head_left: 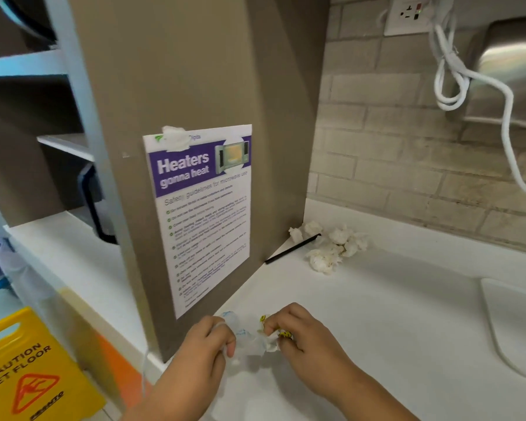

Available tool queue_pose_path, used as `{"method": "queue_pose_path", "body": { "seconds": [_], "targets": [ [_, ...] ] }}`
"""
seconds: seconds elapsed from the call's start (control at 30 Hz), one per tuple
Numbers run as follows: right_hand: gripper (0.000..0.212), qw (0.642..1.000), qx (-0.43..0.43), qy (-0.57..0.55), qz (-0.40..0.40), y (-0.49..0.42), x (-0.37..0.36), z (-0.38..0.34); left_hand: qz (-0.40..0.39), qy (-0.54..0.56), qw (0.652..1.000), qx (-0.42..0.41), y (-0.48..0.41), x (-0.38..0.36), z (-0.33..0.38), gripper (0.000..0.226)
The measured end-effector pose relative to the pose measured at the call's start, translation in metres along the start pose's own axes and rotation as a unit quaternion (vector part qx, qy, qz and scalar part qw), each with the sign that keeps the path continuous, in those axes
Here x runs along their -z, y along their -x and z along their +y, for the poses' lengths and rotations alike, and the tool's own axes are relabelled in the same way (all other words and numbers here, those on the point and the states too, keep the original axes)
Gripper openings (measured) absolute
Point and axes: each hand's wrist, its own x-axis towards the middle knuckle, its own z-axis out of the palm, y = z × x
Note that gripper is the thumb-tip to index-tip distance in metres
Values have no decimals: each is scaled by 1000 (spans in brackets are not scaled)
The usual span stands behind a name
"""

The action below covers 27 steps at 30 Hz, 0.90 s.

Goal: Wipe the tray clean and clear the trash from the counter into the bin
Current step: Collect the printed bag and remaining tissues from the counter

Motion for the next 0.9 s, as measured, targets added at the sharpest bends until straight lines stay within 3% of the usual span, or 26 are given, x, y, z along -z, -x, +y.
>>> {"method": "queue_pose_path", "body": {
  "seconds": [0.2, 0.4, 0.6, 0.73, 0.9],
  "targets": [
    [49, 998, -8, -67, -2, 14, -70, -76, 1, 23, 1000, 14, 76, 71, -35, 20],
    [41, 992, -14, -114, -43, 31, -169, -120, 15, 0, 989, 150, 168, 104, -111, 21],
    [28, 988, -69, -89, -102, 41, -264, -103, -22, 13, 960, 278, 237, 90, -164, 28],
    [18, 976, -131, -76, -155, 41, -323, -69, -27, 82, 917, 390, 269, 57, -191, 24],
    [44, 945, -201, -49, -252, 51, -406, -8, -27, 79, 878, 471, 316, -8, -241, 43]
  ]
}}
